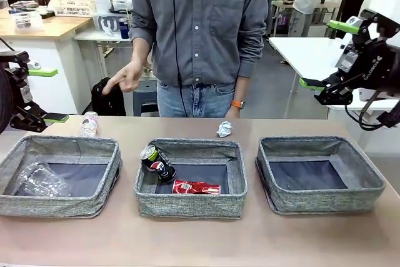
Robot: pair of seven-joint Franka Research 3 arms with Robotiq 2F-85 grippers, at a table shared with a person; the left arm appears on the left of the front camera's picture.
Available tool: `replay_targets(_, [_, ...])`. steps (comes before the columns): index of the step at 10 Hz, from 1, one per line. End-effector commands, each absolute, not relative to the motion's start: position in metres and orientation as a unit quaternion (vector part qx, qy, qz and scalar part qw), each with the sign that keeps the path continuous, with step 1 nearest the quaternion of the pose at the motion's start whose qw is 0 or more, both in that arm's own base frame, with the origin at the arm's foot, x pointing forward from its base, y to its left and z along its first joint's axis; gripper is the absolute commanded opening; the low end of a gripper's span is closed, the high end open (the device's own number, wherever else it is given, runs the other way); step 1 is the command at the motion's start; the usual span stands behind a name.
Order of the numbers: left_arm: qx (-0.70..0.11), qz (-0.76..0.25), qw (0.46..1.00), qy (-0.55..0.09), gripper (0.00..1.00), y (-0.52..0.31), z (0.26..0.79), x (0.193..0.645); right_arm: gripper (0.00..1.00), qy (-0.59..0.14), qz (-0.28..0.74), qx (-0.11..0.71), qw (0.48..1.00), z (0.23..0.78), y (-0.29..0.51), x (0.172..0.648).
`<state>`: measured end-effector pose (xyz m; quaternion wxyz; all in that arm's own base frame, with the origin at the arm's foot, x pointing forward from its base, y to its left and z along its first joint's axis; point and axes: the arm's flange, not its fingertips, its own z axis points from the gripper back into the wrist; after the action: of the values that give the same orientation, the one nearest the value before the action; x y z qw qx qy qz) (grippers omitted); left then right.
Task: Sort the waste into the appropriate baskets.
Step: Pick up the waste item pointed out by the person.
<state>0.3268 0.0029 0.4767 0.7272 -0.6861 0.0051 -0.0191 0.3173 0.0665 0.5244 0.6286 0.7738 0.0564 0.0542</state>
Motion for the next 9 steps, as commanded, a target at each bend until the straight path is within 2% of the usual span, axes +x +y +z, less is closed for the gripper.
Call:
replay_targets(1, [-0.691, -0.023, 0.723, 0.004, 1.0, 0.003, 0.479, 0.325, 1.0, 0.053, 0.056, 0.781, 0.619, 0.528, 0.067, 0.316])
replay_targets(5, [-0.686, -0.019, 0.727, 0.005, 1.0, 0.003, 0.477, 0.327, 1.0, 0.053, 0.056, 0.781, 0.619, 0.528, 0.067, 0.316])
replay_targets(6, [-0.547, -0.04, 0.831, -0.094, 1.0, -0.011, 0.478, 0.321, 1.0, 0.053, 0.056, 0.781, 0.619, 0.528, 0.067, 0.316])
replay_targets(7, [-0.374, -0.067, 0.91, -0.165, 1.0, -0.024, 0.482, 0.329, 1.0, 0.053, 0.056, 0.781, 0.619, 0.528, 0.067, 0.316])
replay_targets(8, [-0.202, -0.004, 0.949, -0.242, 1.0, -0.031, 0.486, 0.347, 1.0, 0.053, 0.056, 0.781, 0.619, 0.528, 0.067, 0.316])
replay_targets(9, [-0.026, 0.073, 0.952, -0.297, 1.0, -0.035, 0.49, 0.373, 1.0, 0.053, 0.056, 0.781, 0.619, 0.528, 0.067, 0.316])
